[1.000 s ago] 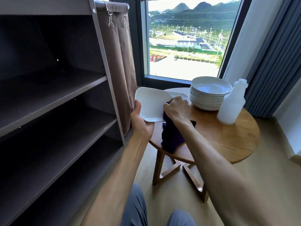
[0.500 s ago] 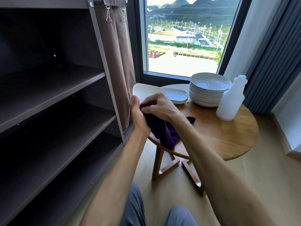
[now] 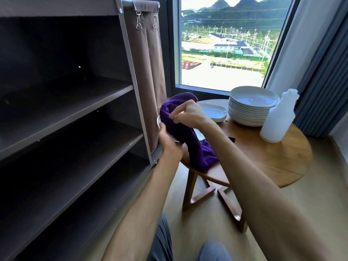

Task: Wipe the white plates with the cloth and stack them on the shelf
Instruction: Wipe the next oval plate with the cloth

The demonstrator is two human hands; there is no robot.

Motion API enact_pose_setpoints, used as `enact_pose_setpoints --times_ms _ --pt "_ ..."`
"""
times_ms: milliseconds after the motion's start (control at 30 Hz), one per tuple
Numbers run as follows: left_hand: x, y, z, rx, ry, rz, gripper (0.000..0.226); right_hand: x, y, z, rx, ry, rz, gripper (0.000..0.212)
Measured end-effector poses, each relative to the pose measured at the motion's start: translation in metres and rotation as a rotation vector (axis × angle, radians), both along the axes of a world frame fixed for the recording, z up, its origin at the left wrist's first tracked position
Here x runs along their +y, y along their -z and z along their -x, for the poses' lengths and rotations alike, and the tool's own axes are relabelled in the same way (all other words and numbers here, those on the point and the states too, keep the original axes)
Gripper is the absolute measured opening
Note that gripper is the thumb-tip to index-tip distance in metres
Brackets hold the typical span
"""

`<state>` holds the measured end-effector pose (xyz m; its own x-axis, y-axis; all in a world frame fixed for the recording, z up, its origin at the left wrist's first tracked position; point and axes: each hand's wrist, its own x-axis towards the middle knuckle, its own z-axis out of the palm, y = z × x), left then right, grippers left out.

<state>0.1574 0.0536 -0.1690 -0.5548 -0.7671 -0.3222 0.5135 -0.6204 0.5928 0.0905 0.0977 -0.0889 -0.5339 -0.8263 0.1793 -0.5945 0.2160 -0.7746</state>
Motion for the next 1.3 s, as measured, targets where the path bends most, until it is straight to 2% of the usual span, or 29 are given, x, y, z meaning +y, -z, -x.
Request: enact_pose_setpoints --times_ms 33,100,167,233,267,367,433,500,600,667,733,767,900,1000,1100,1133,1200,1267,1300 --pt "-0.002 -0.001 0.002 0.014 -0.032 -0.003 0.059 0.004 0.002 0.002 -0.063 0.043 -0.012 0.017" --pt "-0.007 -0.002 0.006 0.044 -0.097 -0.005 0.059 0.014 0.017 0.006 -0.117 0.283 0.111 0.03" --pt "-0.013 -0.002 0.011 0.069 -0.174 0.015 0.058 0.024 0.033 0.008 -0.12 0.454 0.051 0.045" --pt "-0.012 0.005 0.015 0.117 -0.179 0.028 0.059 0.031 0.04 0.001 -0.293 0.394 -0.148 0.067" --pt "-0.01 0.008 0.018 0.117 -0.153 0.046 0.061 0.03 0.041 -0.001 -0.427 0.355 -0.177 0.075" --pt "-0.006 0.015 0.022 0.184 -0.112 0.05 0.07 0.025 0.041 -0.006 -0.763 0.338 0.021 0.067" --pt "-0.003 0.011 0.019 0.199 -0.085 0.068 0.069 0.019 0.049 -0.001 -0.909 0.438 0.145 0.06" --pt "0.001 0.004 0.014 0.195 -0.081 0.09 0.063 0.018 0.054 0.004 -0.981 0.487 0.172 0.055" --pt "0.007 -0.009 0.003 0.17 -0.073 0.122 0.055 0.024 0.054 0.013 -1.097 0.426 0.171 0.053" --pt "0.007 -0.016 -0.004 0.154 -0.057 0.142 0.046 0.027 0.055 0.021 -1.187 0.39 0.165 0.042" --pt "0.004 -0.017 -0.009 0.138 -0.03 0.163 0.041 0.023 0.056 0.022 -1.288 0.358 0.271 0.029" --pt "0.002 -0.017 -0.011 0.136 -0.029 0.173 0.042 0.02 0.057 0.022 -1.321 0.368 0.351 0.029" --pt "-0.021 -0.018 -0.024 0.139 -0.016 0.178 0.05 0.018 0.056 0.036 -1.188 0.402 0.536 0.047" --pt "-0.05 -0.03 -0.036 0.064 0.004 0.225 0.047 0.021 0.056 0.046 -1.087 0.346 0.56 0.035" --pt "-0.05 -0.043 -0.021 0.023 -0.051 0.266 0.037 0.006 0.065 0.037 -1.129 0.432 0.663 0.04" --pt "-0.041 -0.039 -0.012 -0.023 -0.129 0.272 0.034 -0.002 0.067 0.031 -1.159 0.487 0.697 0.038" --pt "-0.012 -0.03 0.004 -0.228 -0.262 0.32 0.031 -0.014 0.07 0.014 -1.222 0.525 0.741 0.03" --pt "0.009 -0.026 0.01 -0.38 -0.318 0.398 0.029 -0.02 0.074 0.005 -1.228 0.487 0.739 0.028" --pt "0.008 -0.022 0.013 -0.396 -0.319 0.443 0.027 -0.019 0.075 0.005 -1.216 0.482 0.73 0.031"
